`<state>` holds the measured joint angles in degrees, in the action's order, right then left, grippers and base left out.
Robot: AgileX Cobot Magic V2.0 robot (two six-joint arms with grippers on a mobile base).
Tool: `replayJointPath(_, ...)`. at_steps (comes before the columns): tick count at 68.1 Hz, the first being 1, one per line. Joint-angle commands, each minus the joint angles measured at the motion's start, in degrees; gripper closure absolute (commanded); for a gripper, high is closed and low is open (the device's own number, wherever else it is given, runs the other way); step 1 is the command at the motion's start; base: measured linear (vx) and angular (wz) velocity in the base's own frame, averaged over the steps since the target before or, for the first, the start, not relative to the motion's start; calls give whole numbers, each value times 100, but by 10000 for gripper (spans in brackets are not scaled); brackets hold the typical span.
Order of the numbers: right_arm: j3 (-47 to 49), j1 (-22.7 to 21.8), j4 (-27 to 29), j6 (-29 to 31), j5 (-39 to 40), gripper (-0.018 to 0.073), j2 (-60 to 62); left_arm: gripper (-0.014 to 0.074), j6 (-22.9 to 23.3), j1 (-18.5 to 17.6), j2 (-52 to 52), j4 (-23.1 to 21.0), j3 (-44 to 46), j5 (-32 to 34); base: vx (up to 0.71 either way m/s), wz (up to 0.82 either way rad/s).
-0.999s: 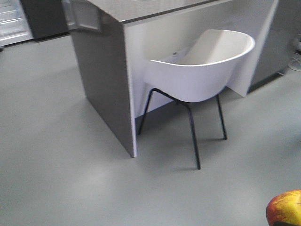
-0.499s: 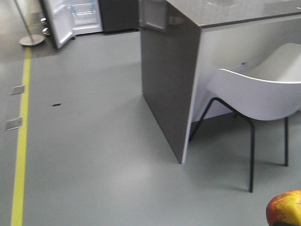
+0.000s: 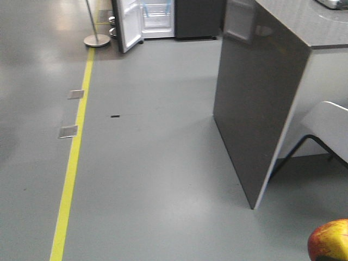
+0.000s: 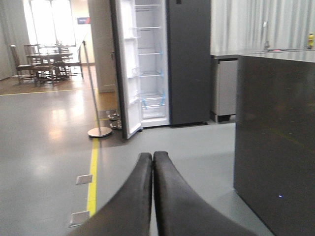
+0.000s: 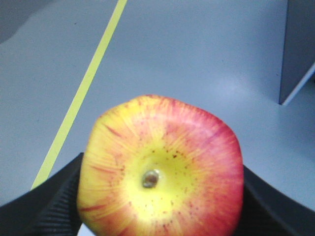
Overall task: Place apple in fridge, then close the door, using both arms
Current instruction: 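Turn the base away from the counter holding the apple in the right gripper, then drive toward the open refrigerator holding the apple in the right gripper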
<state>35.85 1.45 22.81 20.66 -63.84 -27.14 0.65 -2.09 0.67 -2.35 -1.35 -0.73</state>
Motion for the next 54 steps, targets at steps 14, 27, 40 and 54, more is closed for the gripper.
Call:
replayJointPath(14, 135, -19, 150, 65, 299, 399, -42, 603, 16, -24, 72, -49, 97, 441, 14, 28)
replayJointPath(27, 135, -19, 150, 65, 292, 399, -42, 603, 16, -24, 72, -49, 97, 441, 15, 18)
replayJointPath(40, 135, -19, 150, 65, 292, 399, -42, 603, 16, -24, 72, -49, 97, 441, 17, 15)
replayJointPath(54, 135, -19, 150, 65, 292, 399, -42, 603, 16, -24, 72, -49, 97, 441, 20, 10)
